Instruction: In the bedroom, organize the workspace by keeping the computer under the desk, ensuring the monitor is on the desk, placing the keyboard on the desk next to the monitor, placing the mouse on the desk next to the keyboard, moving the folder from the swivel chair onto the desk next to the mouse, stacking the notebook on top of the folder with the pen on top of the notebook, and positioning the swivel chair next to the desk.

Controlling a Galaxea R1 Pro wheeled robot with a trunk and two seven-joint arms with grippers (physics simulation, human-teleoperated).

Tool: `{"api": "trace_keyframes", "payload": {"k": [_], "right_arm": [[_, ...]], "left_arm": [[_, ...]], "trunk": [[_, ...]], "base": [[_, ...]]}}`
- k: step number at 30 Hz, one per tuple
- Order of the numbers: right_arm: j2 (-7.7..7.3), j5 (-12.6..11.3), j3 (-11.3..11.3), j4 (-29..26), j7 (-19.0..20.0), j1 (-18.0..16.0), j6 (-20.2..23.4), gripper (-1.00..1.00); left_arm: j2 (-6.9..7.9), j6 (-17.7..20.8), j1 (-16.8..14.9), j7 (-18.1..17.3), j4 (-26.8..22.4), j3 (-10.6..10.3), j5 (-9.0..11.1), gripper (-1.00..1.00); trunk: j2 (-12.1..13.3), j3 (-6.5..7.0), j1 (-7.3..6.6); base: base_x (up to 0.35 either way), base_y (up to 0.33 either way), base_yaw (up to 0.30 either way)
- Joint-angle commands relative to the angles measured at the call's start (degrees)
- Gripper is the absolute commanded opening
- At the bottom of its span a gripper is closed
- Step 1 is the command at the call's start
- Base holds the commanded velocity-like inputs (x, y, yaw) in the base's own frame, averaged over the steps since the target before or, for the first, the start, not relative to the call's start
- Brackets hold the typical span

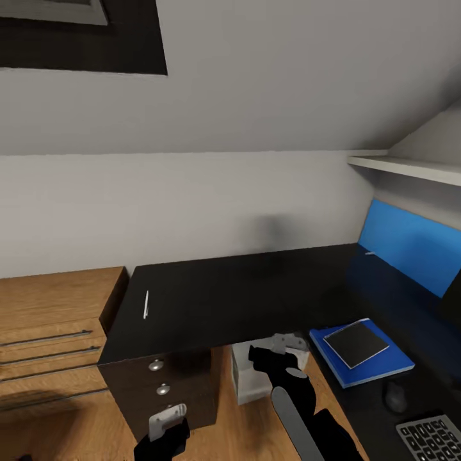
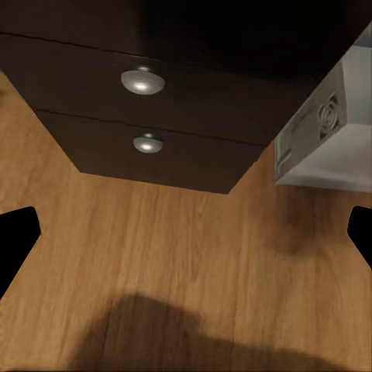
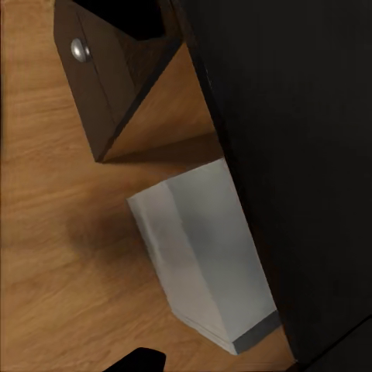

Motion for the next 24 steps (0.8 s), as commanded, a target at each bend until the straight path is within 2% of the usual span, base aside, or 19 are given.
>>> {"api": "trace_keyframes", "payload": {"k": [1,8,15,24], "right_arm": [[-0.01,-0.5,0.1,-0.1,-0.5,-0.1,0.1,1.0],[-0.07,-0.5,0.1,-0.1,-0.5,-0.1,0.1,1.0],[-0.11,-0.5,0.1,-0.2,-0.5,-0.1,0.2,1.0],[-0.11,-0.5,0.1,-0.2,-0.5,-0.1,0.2,1.0]], "left_arm": [[0.06,0.3,-0.1,0.4,-0.1,-0.2,0.1,1.0],[0.06,0.2,-0.1,0.4,-0.1,-0.2,0.0,1.0],[0.06,0.2,-0.1,0.4,-0.1,-0.1,-1.2,1.0],[0.06,0.2,-0.1,0.5,-0.1,-0.1,-1.5,1.0]], "trunk": [[-0.1,-0.11,0.01],[-0.1,-0.35,0.01],[-0.1,-0.59,0.01],[-0.1,-0.9,0.01]], "base": [[0.0,0.223,0.259],[0.014,0.288,0.259],[0.19,0.285,0.259],[0.171,0.294,0.259]]}}
